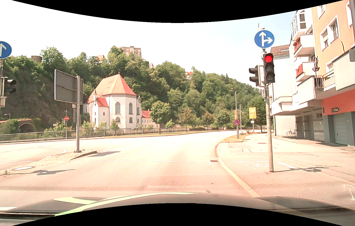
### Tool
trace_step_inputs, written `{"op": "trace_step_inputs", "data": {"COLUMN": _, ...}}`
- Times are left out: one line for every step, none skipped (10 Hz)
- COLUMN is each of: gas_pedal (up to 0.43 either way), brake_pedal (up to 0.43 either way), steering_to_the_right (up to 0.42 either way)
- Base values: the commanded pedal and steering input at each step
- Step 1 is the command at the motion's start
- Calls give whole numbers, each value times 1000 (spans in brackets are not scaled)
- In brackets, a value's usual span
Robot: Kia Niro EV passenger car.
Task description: Follow the waypoints while adhering to traffic rules and regulations
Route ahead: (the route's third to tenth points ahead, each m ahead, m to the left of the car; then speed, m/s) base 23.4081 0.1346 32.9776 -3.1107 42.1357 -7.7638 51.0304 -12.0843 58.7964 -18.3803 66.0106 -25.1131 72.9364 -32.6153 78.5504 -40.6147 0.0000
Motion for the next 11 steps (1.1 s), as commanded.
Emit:
{"op": "trace_step_inputs", "data": {"gas_pedal": 0, "brake_pedal": 335, "steering_to_the_right": 33}}
{"op": "trace_step_inputs", "data": {"gas_pedal": 0, "brake_pedal": 335, "steering_to_the_right": 33}}
{"op": "trace_step_inputs", "data": {"gas_pedal": 0, "brake_pedal": 335, "steering_to_the_right": 34}}
{"op": "trace_step_inputs", "data": {"gas_pedal": 0, "brake_pedal": 335, "steering_to_the_right": 34}}
{"op": "trace_step_inputs", "data": {"gas_pedal": 0, "brake_pedal": 335, "steering_to_the_right": 33}}
{"op": "trace_step_inputs", "data": {"gas_pedal": 0, "brake_pedal": 335, "steering_to_the_right": 33}}
{"op": "trace_step_inputs", "data": {"gas_pedal": 0, "brake_pedal": 335, "steering_to_the_right": 33}}
{"op": "trace_step_inputs", "data": {"gas_pedal": 0, "brake_pedal": 335, "steering_to_the_right": 33}}
{"op": "trace_step_inputs", "data": {"gas_pedal": 0, "brake_pedal": 335, "steering_to_the_right": 33}}
{"op": "trace_step_inputs", "data": {"gas_pedal": 0, "brake_pedal": 335, "steering_to_the_right": 33}}
{"op": "trace_step_inputs", "data": {"gas_pedal": 0, "brake_pedal": 335, "steering_to_the_right": 33}}
